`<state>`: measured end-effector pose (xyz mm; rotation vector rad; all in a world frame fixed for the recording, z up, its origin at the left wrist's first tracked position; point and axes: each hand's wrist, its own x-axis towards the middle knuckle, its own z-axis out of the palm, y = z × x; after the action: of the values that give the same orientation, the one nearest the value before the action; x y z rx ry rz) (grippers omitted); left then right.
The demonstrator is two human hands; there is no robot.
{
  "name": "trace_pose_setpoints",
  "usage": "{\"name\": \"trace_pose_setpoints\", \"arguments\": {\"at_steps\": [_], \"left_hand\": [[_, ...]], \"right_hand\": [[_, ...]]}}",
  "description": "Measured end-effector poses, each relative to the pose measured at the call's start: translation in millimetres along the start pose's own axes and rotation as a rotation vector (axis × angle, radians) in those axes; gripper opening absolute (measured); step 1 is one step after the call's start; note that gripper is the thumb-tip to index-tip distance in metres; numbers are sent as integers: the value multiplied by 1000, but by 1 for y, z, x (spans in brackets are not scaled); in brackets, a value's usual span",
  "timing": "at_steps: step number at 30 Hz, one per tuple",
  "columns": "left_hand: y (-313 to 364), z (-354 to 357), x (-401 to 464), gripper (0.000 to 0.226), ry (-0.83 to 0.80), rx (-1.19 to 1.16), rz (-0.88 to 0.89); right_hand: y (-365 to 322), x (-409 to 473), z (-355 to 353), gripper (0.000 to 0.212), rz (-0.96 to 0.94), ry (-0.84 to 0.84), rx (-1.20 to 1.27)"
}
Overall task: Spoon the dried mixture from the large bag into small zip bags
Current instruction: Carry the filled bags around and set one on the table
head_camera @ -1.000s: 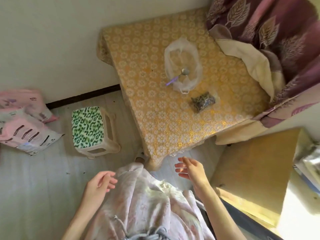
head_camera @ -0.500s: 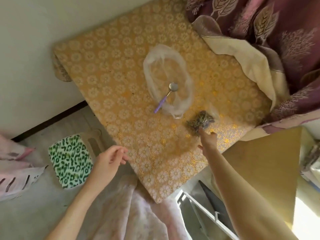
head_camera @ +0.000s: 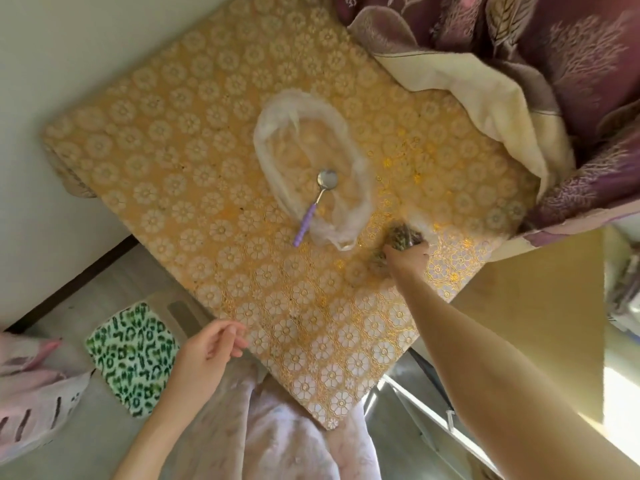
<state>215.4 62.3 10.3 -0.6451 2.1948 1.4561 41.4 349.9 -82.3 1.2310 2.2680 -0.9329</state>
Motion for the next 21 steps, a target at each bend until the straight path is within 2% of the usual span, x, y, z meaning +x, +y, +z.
{"name": "trace_pose_setpoints", "arguments": {"at_steps": [4, 6, 11, 16, 21], "left_hand": [[13, 6, 7, 22, -89, 11, 17], [22, 13, 9, 21, -137, 13, 22], [47, 35, 11, 19, -298, 129, 113], [67, 66, 0, 19, -428, 278, 211], [75, 108, -33, 19, -604, 342, 264]], "right_hand": [[28, -32, -27, 75, -138, -24, 168], [49, -56, -44, 74, -144, -56, 298], [123, -119, -83, 63, -37, -54, 590], [210, -188, -91, 55, 111, 41, 901], [297, -244, -87, 69, 180, 102, 1087]]}}
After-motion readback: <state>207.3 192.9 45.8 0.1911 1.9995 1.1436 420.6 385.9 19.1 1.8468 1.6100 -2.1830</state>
